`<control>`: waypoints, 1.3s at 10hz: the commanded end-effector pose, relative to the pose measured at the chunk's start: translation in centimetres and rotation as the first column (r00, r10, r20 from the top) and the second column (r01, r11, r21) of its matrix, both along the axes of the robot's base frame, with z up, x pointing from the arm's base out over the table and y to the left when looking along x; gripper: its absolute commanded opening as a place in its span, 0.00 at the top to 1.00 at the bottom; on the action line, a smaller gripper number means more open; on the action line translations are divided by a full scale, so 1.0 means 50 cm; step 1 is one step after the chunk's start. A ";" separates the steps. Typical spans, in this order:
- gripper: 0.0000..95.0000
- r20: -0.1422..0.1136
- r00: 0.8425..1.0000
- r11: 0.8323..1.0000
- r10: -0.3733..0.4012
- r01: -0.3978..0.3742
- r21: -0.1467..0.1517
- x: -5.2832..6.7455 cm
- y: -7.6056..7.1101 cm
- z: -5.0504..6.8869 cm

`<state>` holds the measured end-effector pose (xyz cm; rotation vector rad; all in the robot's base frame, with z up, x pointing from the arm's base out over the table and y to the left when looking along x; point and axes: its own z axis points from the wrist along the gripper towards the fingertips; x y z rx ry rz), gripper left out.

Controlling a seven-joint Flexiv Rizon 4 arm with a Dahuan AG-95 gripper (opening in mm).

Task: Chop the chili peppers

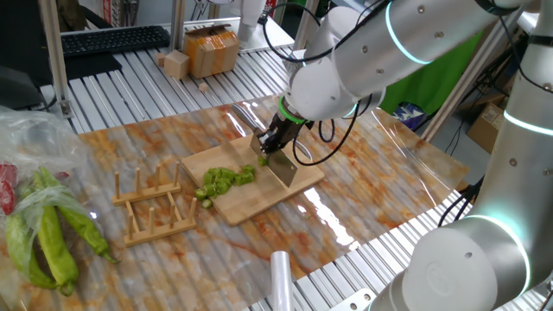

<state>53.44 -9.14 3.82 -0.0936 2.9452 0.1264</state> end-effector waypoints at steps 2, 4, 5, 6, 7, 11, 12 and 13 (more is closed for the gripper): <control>1.00 -0.012 1.000 0.999 -0.008 0.009 0.043 0.003 0.003 0.011; 1.00 -0.014 1.000 0.999 -0.009 0.009 0.038 0.004 0.003 0.013; 1.00 -0.013 1.000 0.999 -0.012 0.012 0.040 0.004 0.003 0.013; 1.00 -0.012 1.000 0.999 -0.011 0.012 0.039 0.004 0.004 0.013; 1.00 -0.014 1.000 0.999 -0.012 0.013 0.037 0.004 0.004 0.017; 1.00 -0.029 1.000 1.000 -0.002 0.002 0.009 0.005 0.003 0.045; 1.00 -0.030 1.000 1.000 0.005 -0.005 0.002 0.004 0.000 0.052; 1.00 -0.034 0.999 1.000 0.016 -0.016 -0.001 0.003 -0.007 0.055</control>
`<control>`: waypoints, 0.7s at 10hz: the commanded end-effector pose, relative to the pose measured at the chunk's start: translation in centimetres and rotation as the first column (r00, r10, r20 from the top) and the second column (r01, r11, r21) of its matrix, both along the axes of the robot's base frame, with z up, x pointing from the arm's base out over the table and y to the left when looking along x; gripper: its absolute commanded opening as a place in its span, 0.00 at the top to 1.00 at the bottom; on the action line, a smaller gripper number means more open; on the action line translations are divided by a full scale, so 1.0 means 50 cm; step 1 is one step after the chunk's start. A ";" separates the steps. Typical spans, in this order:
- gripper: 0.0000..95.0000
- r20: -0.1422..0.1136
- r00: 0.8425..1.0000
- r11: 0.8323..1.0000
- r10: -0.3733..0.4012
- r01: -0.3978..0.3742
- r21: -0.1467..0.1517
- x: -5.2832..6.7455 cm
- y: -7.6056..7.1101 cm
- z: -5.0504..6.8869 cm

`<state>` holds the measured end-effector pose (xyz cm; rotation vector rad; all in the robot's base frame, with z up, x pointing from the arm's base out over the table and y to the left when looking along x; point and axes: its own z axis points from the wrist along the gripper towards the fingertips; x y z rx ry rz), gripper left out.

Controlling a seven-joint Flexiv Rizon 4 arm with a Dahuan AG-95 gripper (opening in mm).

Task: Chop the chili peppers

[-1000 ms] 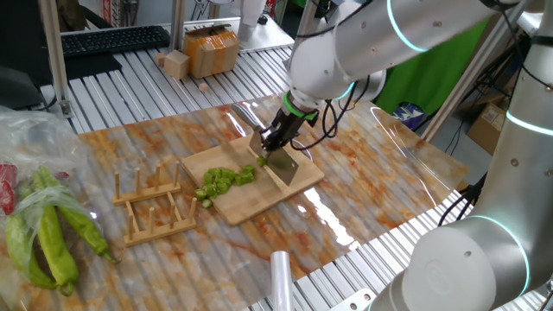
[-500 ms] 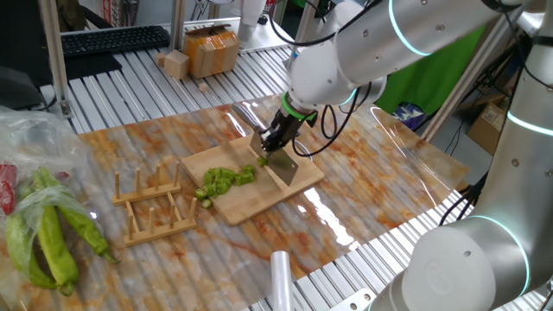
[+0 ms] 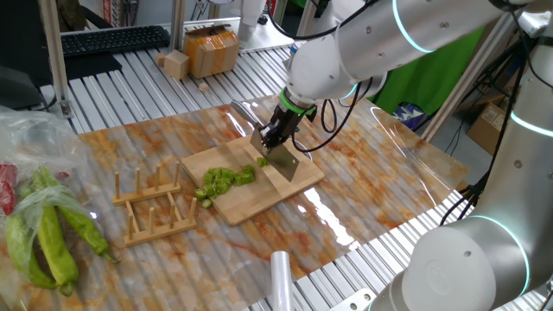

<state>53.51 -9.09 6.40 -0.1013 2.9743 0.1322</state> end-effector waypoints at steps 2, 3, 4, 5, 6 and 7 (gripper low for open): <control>1.00 0.002 0.999 0.999 0.037 -0.037 -0.033 -0.003 -0.025 0.003; 1.00 0.003 0.999 0.999 0.037 -0.037 -0.030 -0.003 -0.028 0.002; 1.00 0.004 0.999 0.999 0.037 -0.037 -0.032 -0.004 -0.029 0.002; 1.00 0.003 0.999 0.999 0.040 -0.040 -0.035 -0.005 -0.034 0.002; 1.00 0.003 0.999 0.999 0.042 -0.042 -0.035 -0.006 -0.038 0.001; 1.00 0.002 0.999 0.998 0.045 -0.044 -0.035 -0.008 -0.042 0.000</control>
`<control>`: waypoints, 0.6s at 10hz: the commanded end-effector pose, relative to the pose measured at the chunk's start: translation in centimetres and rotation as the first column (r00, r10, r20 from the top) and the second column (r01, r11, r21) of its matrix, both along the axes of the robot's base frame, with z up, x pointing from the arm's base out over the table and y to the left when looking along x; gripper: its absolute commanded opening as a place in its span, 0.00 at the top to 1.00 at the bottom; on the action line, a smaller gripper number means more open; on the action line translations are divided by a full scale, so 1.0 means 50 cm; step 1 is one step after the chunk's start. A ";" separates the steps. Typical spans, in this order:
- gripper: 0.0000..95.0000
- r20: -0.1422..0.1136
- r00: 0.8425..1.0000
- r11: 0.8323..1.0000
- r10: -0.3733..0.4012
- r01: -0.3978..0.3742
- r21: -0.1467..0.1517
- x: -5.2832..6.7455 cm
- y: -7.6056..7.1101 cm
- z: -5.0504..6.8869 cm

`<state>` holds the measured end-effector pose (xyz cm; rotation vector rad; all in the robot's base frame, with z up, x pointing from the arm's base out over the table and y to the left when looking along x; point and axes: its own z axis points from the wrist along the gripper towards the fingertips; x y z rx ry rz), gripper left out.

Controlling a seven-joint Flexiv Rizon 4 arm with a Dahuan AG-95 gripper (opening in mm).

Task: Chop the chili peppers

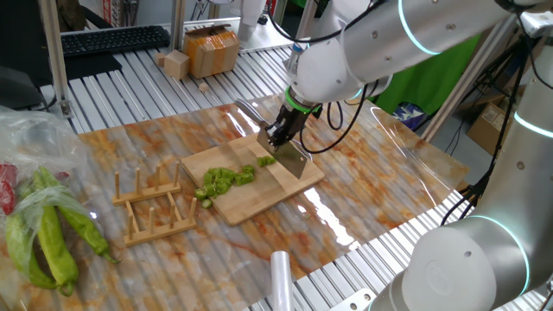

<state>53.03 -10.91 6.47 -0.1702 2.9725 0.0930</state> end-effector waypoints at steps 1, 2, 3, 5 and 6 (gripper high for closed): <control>1.00 0.001 1.000 1.000 -0.001 0.001 -0.001 0.001 -0.006 -0.003; 1.00 0.001 1.000 1.000 -0.002 0.002 -0.001 0.001 -0.006 -0.005; 1.00 0.004 1.000 1.000 -0.002 0.002 0.000 0.001 -0.006 -0.013; 1.00 0.014 1.000 1.000 -0.007 0.007 0.019 0.000 -0.002 -0.049; 1.00 0.024 1.000 0.999 -0.018 0.017 0.035 0.000 0.004 -0.066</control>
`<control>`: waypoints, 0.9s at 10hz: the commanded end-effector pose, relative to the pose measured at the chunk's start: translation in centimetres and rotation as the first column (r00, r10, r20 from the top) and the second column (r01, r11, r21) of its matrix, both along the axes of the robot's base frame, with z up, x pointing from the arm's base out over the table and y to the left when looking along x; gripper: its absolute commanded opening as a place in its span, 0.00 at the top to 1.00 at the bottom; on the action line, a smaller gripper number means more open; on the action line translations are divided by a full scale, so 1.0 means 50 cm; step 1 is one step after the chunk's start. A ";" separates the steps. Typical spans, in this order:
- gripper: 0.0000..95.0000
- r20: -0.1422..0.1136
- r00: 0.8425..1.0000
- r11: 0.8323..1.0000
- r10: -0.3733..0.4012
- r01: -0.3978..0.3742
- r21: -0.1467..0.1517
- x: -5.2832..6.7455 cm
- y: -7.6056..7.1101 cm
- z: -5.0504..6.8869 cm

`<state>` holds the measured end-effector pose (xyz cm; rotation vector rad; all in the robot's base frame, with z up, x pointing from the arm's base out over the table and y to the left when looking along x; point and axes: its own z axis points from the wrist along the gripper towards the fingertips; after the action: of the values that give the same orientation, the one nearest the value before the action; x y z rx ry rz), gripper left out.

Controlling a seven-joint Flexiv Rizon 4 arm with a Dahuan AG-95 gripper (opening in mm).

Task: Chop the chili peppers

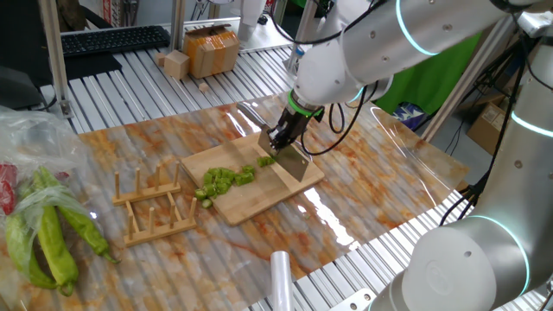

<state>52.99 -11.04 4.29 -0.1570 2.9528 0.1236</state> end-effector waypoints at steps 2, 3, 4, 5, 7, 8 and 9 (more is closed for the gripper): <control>1.00 0.018 1.000 1.000 -0.016 0.016 0.006 0.001 0.009 -0.029; 1.00 0.011 1.000 1.000 -0.013 0.013 0.012 0.001 0.009 -0.029; 1.00 0.019 1.000 1.000 -0.016 0.016 0.002 0.001 0.010 -0.029; 1.00 0.016 1.000 1.000 -0.019 0.019 0.017 0.001 0.012 -0.028; 1.00 0.015 1.000 1.000 -0.022 0.022 0.001 0.002 0.013 -0.026; 1.00 0.001 1.000 1.000 -0.020 0.020 -0.009 0.003 0.013 -0.018; 1.00 -0.014 1.000 1.000 -0.018 0.018 -0.022 0.004 0.014 -0.005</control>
<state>53.46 -10.45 3.80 -0.1219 2.9592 0.0764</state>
